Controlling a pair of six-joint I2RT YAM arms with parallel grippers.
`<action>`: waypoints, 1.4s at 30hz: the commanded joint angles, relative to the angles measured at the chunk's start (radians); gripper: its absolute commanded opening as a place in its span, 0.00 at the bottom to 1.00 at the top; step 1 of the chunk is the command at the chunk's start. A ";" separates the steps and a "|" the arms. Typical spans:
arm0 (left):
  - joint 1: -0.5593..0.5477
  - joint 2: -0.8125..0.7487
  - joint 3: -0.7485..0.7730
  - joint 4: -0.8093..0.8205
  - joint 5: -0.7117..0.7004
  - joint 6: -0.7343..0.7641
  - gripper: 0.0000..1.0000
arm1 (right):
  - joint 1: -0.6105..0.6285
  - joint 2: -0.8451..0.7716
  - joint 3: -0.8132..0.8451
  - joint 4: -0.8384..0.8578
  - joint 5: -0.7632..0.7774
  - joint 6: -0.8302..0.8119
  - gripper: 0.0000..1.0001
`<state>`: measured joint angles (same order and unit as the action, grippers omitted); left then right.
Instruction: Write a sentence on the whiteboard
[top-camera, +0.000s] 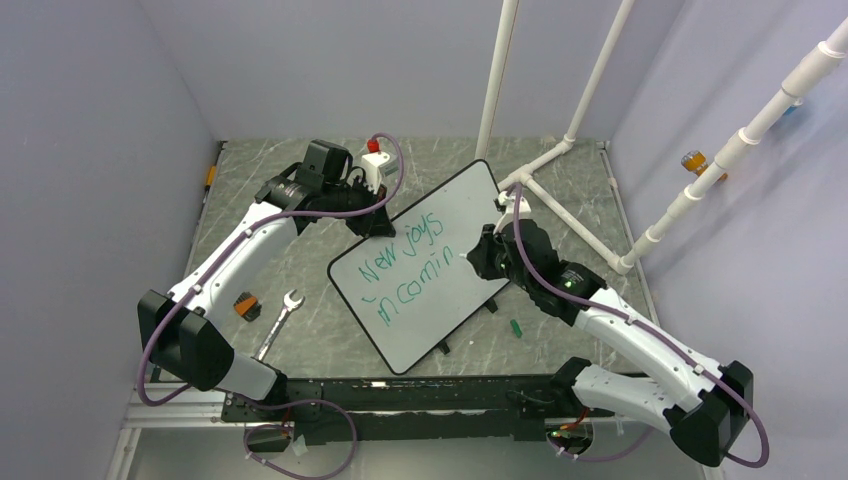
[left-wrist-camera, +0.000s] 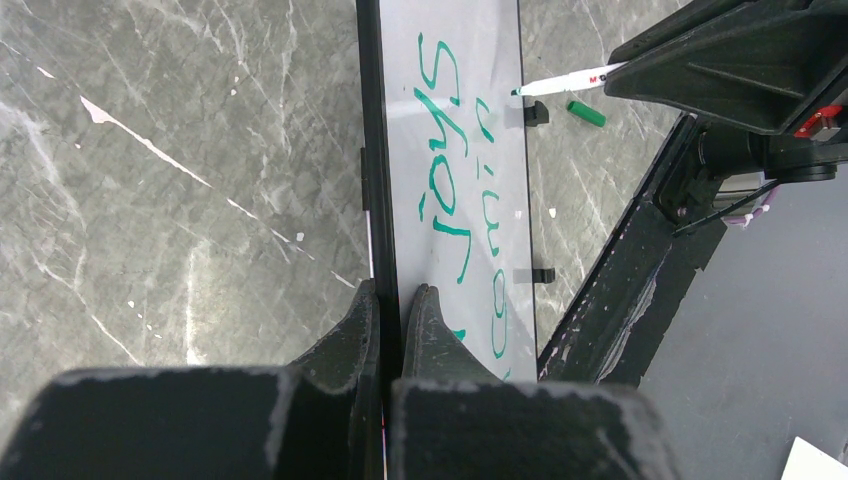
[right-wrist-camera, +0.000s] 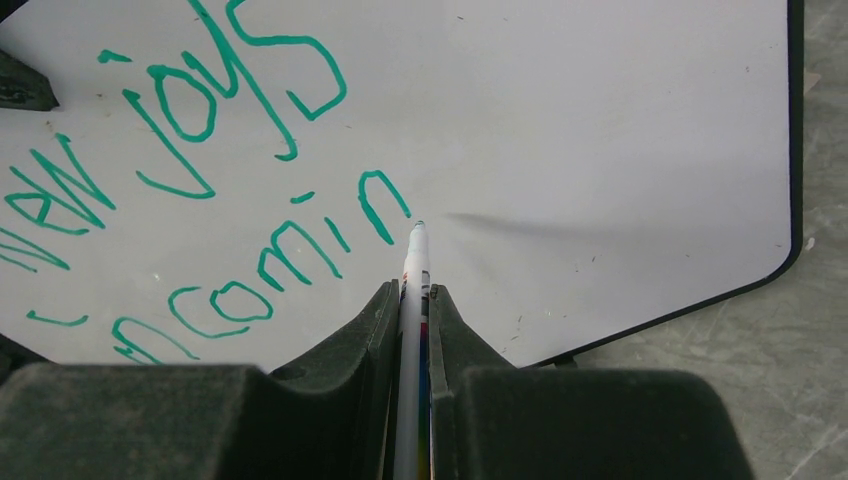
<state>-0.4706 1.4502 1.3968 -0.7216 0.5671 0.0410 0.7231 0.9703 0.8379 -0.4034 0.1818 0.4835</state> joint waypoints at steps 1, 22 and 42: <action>-0.019 -0.005 -0.013 0.004 -0.107 0.136 0.00 | -0.010 0.009 0.042 0.026 0.045 0.005 0.00; -0.020 0.001 -0.010 0.002 -0.102 0.137 0.00 | -0.081 0.065 0.097 0.078 -0.031 -0.017 0.00; -0.020 0.001 -0.009 -0.002 -0.108 0.139 0.00 | -0.114 0.137 0.114 0.129 -0.112 -0.029 0.00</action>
<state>-0.4702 1.4502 1.3968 -0.7261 0.5591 0.0410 0.6155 1.0973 0.9192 -0.3454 0.1020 0.4694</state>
